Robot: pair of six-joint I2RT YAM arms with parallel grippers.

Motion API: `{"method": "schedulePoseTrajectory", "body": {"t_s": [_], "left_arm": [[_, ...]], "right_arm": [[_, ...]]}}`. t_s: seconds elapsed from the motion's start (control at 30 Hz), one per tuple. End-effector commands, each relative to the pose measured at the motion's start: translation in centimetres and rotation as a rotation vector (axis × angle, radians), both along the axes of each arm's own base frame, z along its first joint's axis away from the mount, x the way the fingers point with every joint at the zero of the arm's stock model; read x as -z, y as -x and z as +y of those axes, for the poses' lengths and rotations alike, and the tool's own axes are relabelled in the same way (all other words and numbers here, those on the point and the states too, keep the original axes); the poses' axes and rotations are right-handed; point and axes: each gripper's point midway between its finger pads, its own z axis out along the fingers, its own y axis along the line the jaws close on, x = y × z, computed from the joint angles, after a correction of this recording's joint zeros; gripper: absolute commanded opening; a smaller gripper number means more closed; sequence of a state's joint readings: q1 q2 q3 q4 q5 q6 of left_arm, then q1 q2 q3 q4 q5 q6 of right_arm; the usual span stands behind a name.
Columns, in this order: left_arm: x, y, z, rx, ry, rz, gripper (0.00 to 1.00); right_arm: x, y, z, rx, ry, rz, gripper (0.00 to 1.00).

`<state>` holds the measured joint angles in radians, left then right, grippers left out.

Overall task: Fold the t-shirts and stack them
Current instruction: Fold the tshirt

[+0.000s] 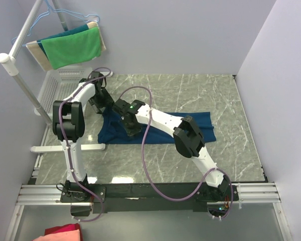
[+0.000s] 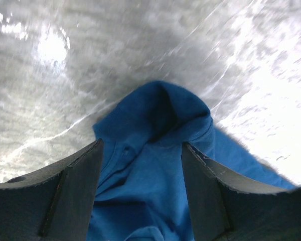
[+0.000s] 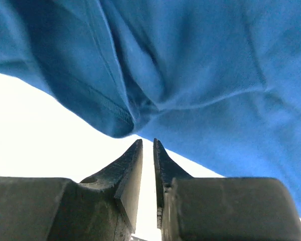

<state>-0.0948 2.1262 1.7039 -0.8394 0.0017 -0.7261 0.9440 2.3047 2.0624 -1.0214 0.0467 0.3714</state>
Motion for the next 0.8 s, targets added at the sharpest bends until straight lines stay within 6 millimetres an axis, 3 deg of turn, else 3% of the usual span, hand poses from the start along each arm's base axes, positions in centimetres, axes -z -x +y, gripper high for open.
{"method": "schedulePoseTrajectory", "body": {"t_s": [0.0,0.13,0.27,0.43,0.53,0.57,0.6,0.67,0.7,0.77], "left_arm": [[-0.8,-1.7,0.7,-0.037,-0.023,-0.036,0.69],[-0.7,-2.3,1.1,-0.052,-0.03,-0.039,0.69],[-0.5,-2.4,1.8,-0.077,-0.045,-0.035,0.68],[-0.4,-3.4,1.9,-0.094,0.0,-0.067,0.68],[-0.8,-4.2,1.9,-0.094,0.007,-0.087,0.68],[-1.1,-4.5,1.8,-0.094,0.008,-0.1,0.69],[-1.2,-4.7,1.9,-0.096,0.009,-0.111,0.69],[-1.7,-4.7,1.8,-0.092,0.015,-0.128,0.69],[-1.8,-4.7,1.9,-0.091,0.018,-0.136,0.69],[-2.2,-4.7,1.3,-0.065,0.044,-0.145,0.69]], "right_arm": [[-2.7,1.2,-0.1,-0.03,-0.037,0.007,0.22],[-2.5,1.8,0.5,-0.042,-0.069,0.039,0.21],[-3.1,0.9,0.8,-0.031,-0.075,0.005,0.19],[-4.0,-2.9,-0.6,0.115,-0.016,-0.123,0.17],[-4.5,-5.5,-2.8,0.268,-0.02,-0.124,0.17],[-4.8,-7.2,-4.3,0.34,-0.034,-0.121,0.17],[-4.0,-7.6,-5.5,0.403,-0.034,-0.093,0.18],[-4.6,-8.9,-6.7,0.478,-0.113,-0.055,0.18],[-4.1,-9.8,-9.1,0.558,-0.12,-0.02,0.19],[-3.7,-10.8,-10.6,0.605,-0.167,0.02,0.2]]}}
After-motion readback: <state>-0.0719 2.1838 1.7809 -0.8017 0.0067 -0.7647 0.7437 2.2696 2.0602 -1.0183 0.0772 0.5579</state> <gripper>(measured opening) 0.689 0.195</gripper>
